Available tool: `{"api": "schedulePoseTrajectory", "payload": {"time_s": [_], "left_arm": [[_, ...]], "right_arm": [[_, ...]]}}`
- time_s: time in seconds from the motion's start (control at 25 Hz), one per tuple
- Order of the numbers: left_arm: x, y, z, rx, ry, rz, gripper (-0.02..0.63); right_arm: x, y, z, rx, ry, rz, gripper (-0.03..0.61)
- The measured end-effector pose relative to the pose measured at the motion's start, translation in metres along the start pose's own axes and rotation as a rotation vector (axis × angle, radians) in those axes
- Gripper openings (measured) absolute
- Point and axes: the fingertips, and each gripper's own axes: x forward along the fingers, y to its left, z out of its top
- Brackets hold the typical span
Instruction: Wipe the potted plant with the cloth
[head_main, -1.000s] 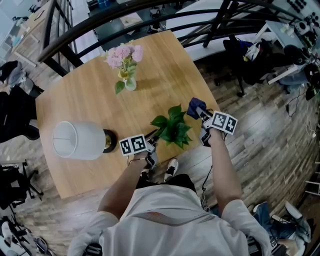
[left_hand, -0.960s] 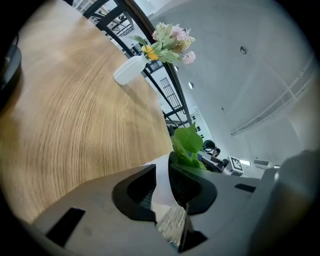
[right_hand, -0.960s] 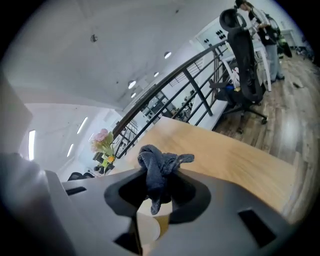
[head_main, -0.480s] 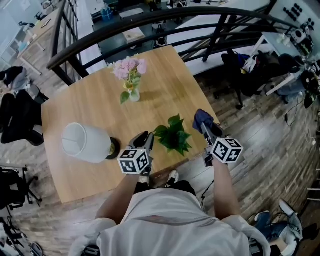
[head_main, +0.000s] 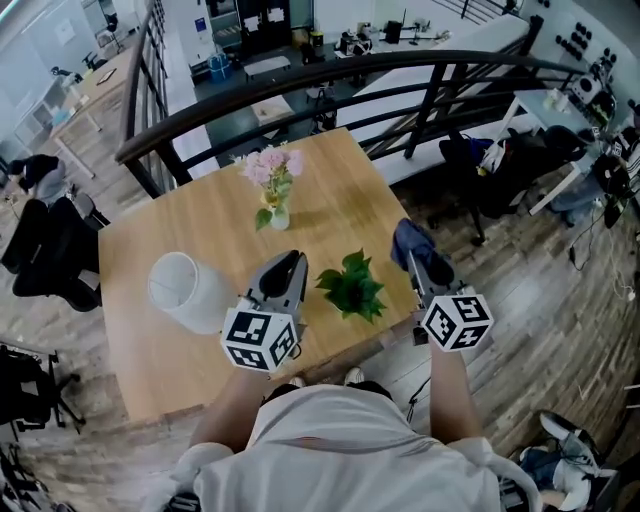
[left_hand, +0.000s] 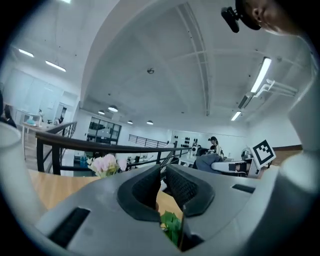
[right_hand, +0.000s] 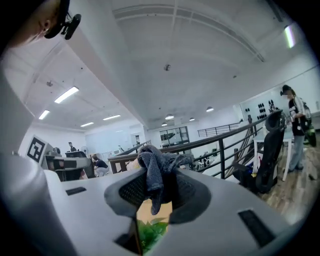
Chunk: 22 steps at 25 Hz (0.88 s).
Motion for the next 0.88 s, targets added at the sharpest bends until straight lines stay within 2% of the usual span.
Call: {"api": "schedulePoseTrajectory", "payload": {"time_s": [0.16,0.28,0.6,0.88], "left_arm": [[-0.021,-0.011,0.053,0.071,-0.085,-0.004,0.037],[-0.034,-0.018,0.072,0.099,-0.126,-0.019,0.035],[-0.050,-0.016,0.081,0.083,-0.157,-0.019,0.034],[-0.055,-0.017,0.082,0.087,-0.166,-0.014,0.034]], "right_arm": [[-0.022,0.022,0.039,-0.064,-0.083,-0.005,0.149],[-0.035,0.034,0.056,-0.115,-0.133,-0.030,0.147],[-0.042,0.064,0.067,-0.181,-0.161,0.009,0.146],[-0.046,0.065,0.067,-0.183,-0.157,-0.001,0.146]]}}
